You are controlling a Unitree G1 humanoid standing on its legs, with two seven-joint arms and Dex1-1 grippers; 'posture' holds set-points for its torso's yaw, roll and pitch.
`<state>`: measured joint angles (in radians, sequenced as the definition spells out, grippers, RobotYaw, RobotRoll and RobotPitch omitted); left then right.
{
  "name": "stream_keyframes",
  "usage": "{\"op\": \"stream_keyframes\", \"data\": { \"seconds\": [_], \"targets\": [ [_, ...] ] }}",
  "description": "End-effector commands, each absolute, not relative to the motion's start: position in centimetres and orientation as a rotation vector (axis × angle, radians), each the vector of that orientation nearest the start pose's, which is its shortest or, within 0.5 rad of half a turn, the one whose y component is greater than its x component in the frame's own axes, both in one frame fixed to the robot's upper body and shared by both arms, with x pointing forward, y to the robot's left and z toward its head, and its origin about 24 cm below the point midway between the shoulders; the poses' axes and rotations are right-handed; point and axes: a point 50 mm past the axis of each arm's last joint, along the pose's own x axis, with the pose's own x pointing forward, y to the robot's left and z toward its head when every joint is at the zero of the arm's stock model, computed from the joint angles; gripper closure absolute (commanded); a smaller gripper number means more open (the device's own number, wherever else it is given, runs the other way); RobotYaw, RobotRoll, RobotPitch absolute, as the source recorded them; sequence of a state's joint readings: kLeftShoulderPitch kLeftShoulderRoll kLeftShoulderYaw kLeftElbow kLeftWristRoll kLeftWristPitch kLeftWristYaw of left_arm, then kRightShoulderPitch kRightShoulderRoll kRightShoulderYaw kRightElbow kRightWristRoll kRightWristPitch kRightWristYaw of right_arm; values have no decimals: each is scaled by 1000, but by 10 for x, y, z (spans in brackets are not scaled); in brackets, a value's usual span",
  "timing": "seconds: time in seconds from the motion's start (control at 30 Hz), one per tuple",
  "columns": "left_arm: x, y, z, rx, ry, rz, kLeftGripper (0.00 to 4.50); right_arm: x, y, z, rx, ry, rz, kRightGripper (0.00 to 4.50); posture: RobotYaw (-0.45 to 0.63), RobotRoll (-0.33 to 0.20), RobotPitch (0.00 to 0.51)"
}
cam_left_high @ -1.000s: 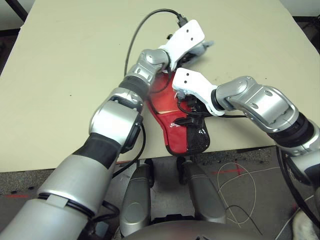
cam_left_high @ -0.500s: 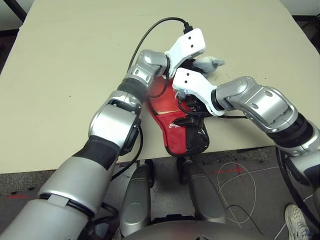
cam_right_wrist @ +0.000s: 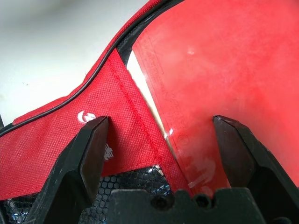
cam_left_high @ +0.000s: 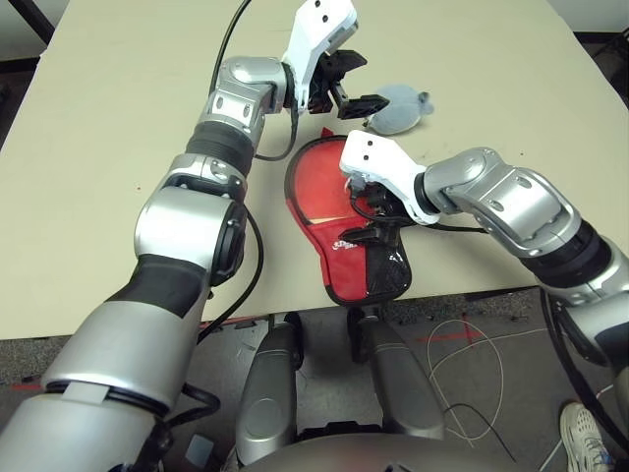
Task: Store the ping-pong paddle in its case and zip it.
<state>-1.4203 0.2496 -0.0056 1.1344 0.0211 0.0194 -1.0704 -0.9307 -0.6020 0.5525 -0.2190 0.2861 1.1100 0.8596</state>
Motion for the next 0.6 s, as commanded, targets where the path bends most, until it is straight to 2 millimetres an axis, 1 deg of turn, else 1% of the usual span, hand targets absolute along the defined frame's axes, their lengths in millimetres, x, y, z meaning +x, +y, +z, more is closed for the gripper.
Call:
{"op": "stream_keyframes", "data": {
  "seconds": [0.03,0.07,0.17,0.2,0.27,0.33,0.37,0.43,0.5,0.53,0.6],
  "targets": [
    [401,89,244,419,17,-1173,36,302,-91,167,-639,632,1073,0,66,0,263],
    [400,92,238,434,45,-1186,36,302,-91,167,-639,631,1070,0,65,0,262],
    [397,97,226,453,102,-1207,36,305,-95,172,-638,626,1058,0,62,0,259],
    [396,98,223,457,120,-1213,36,306,-96,176,-637,623,1052,0,60,0,259],
    [393,100,215,459,159,-1222,36,309,-102,189,-625,613,1036,0,58,0,258],
    [391,103,207,468,194,-1227,36,315,-109,207,-608,595,1008,0,50,0,258],
    [389,103,203,468,212,-1239,36,320,-115,221,-596,574,980,0,46,0,258],
    [387,102,198,463,235,-1254,36,326,-122,240,-582,545,945,0,40,0,258],
    [384,101,192,464,260,-1263,36,336,-133,262,-602,487,871,0,35,0,259],
    [384,100,189,459,278,-1267,36,341,-137,271,-609,459,834,0,33,0,259],
    [382,100,184,459,307,-1272,36,350,-141,282,-613,413,774,0,30,0,260]
  ]
}}
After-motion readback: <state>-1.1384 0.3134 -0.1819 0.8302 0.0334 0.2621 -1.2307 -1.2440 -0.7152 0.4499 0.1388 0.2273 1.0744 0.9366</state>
